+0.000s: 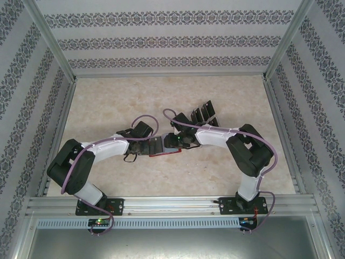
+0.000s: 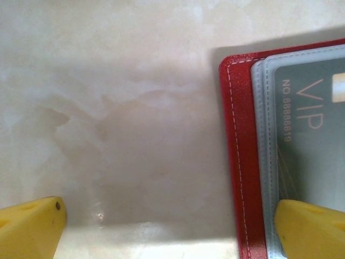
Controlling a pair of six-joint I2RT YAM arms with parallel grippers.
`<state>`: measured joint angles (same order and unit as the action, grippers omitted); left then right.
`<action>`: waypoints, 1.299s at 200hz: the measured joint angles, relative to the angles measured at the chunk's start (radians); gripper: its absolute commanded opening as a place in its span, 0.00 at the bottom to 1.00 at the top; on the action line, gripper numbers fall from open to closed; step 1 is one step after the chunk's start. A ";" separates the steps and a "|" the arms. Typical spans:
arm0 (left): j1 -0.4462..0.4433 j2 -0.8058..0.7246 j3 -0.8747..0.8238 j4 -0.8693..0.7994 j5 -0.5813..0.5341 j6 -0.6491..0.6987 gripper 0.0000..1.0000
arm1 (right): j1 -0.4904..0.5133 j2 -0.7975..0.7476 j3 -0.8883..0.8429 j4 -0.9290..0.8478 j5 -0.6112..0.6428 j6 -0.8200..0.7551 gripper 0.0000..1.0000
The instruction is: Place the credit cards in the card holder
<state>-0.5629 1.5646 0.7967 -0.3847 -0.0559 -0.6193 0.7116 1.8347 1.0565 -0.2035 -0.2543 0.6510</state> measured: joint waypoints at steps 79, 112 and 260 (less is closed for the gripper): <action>0.000 0.000 0.000 0.002 0.000 -0.004 1.00 | 0.013 0.011 0.008 0.057 -0.084 0.035 0.47; 0.000 0.000 0.000 0.003 0.000 -0.011 1.00 | 0.013 0.012 -0.004 0.105 -0.116 0.065 0.47; 0.000 -0.335 -0.075 0.004 -0.149 -0.221 1.00 | 0.031 0.035 -0.005 0.138 -0.133 0.106 0.47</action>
<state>-0.5629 1.2297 0.7219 -0.3809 -0.2050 -0.8402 0.7425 1.8702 1.0519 -0.0658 -0.3870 0.7567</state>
